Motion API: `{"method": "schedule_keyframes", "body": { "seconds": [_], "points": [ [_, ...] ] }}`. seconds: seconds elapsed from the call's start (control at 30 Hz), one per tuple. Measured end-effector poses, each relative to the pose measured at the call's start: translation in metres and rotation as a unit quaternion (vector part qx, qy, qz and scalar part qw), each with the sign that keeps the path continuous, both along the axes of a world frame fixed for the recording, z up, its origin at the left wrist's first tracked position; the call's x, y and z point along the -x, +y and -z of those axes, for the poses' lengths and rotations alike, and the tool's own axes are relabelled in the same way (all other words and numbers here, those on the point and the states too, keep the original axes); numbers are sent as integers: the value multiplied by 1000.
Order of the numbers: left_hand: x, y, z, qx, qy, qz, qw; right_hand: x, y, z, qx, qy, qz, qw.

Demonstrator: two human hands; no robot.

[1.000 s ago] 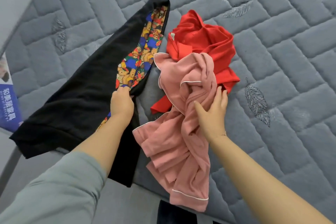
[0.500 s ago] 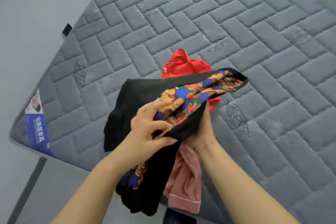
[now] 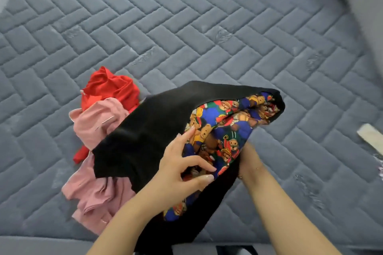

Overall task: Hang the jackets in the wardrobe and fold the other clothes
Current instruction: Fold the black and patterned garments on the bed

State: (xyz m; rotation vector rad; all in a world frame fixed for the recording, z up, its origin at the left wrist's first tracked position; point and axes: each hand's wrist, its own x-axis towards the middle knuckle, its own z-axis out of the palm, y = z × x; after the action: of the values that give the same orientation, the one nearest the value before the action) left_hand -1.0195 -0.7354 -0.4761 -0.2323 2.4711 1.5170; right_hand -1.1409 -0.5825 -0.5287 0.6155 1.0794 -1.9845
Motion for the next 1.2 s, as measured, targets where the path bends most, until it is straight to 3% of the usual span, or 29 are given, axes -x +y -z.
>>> {"method": "schedule_keyframes", "body": {
  "seconds": [0.1,0.2,0.33,0.5,0.6,0.7,0.83,0.97,1.1,1.2],
  "points": [
    [53,67,33,13,-109,8,994,26,87,46,-196,-43,11,980],
    [106,128,83,70,-138,-12,988,30,163,84,-298,-91,-17,950],
    [167,182,149,193,-144,17,970,32,224,114,-291,-125,-10,949],
    [203,196,200,309,-213,18,927,51,244,144,-285,-77,-5,955],
    [201,193,214,369,-126,7,921,69,235,153,-244,-51,-16,968],
    [199,181,215,314,-53,-76,945,83,214,163,-202,-34,-42,978],
    [211,150,186,54,-143,-226,962,95,183,170,-220,12,-47,974],
    [223,118,126,-150,-164,-243,944,108,184,161,-255,39,42,965],
    [237,65,62,-225,-149,-265,926,130,211,124,-271,71,134,951],
    [227,43,47,-188,-214,-240,928,151,242,97,-262,71,190,944]
  ]
}}
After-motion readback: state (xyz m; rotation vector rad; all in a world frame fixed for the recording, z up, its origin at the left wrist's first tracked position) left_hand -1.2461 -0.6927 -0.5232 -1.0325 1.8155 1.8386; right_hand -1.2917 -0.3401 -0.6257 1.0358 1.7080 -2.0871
